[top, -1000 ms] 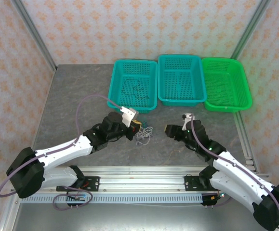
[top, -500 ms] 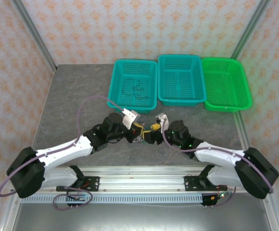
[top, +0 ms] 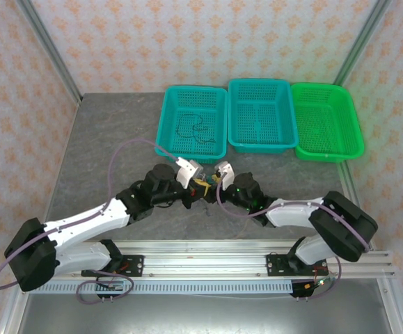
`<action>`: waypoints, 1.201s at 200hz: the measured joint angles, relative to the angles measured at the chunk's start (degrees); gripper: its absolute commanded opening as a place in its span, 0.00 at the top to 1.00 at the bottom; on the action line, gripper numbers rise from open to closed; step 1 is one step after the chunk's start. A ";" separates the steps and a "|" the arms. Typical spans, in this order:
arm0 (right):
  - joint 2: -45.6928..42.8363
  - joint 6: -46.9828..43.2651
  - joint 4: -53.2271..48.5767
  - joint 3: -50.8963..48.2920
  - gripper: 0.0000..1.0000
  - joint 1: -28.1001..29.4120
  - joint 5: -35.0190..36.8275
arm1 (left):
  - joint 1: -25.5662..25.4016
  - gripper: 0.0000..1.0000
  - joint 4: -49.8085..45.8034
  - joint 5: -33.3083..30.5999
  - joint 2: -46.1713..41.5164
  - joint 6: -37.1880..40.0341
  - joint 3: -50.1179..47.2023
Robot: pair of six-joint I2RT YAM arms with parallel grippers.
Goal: Untangle the cables
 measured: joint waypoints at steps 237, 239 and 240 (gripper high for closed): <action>-12.11 44.41 -31.19 -6.58 0.94 -17.16 23.17 | -1.16 1.00 -20.65 -30.45 -27.76 0.66 10.16; -12.37 44.76 -31.45 -6.67 0.94 -17.20 23.30 | -1.16 1.00 -20.68 -30.84 -27.76 0.66 10.27; -12.83 44.74 -31.61 -6.73 0.94 -17.29 23.37 | -1.16 1.00 -20.68 -30.93 -27.76 0.66 10.29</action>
